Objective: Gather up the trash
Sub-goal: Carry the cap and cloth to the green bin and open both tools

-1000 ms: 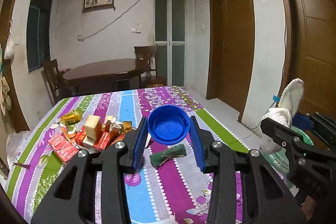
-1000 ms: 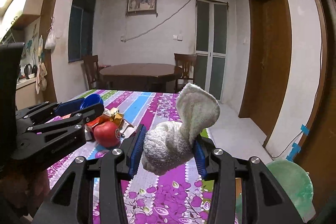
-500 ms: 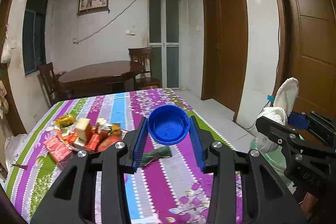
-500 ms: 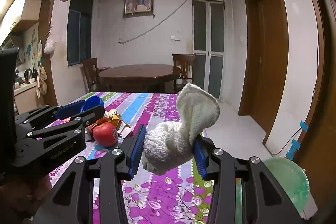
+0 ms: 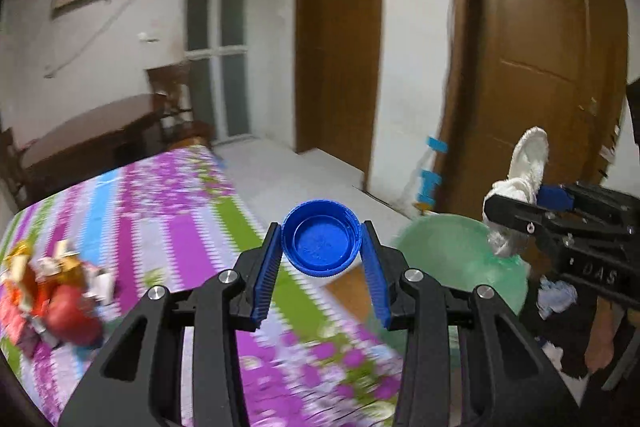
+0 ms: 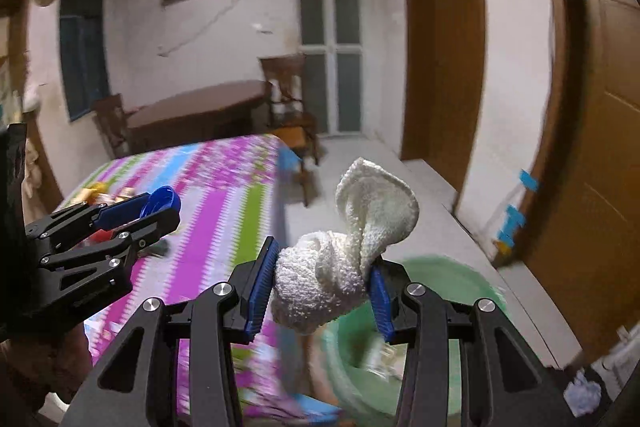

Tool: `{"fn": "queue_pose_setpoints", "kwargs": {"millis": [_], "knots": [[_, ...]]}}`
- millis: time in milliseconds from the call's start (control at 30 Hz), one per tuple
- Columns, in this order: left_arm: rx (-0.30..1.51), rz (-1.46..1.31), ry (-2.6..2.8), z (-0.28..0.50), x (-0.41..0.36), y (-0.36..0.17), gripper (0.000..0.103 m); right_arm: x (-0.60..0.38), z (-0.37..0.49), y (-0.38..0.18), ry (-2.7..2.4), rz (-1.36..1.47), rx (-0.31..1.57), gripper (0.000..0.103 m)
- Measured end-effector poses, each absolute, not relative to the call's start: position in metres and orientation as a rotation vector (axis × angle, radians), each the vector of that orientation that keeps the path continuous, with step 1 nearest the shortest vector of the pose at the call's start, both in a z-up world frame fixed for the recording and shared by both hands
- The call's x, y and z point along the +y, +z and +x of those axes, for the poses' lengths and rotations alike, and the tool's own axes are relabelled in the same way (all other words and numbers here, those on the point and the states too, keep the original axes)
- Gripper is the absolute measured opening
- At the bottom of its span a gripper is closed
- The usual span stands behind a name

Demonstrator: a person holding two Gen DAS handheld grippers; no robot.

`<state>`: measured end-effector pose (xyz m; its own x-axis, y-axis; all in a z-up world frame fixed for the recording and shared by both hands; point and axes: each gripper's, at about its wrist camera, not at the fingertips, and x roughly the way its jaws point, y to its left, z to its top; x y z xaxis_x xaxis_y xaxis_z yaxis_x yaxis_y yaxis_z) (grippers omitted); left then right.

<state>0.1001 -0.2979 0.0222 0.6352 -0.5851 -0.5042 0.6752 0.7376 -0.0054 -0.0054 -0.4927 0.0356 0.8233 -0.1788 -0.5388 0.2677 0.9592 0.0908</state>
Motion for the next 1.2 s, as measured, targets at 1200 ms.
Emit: {"fn": "queue_pose_setpoints", "kwargs": {"millis": [1200], "knots": [[0.834, 0.388, -0.890, 0.123, -0.465, -0.095, 0.039, -0.647, 0.022, -0.135, -0.340, 0.377, 0.920, 0.055]]}}
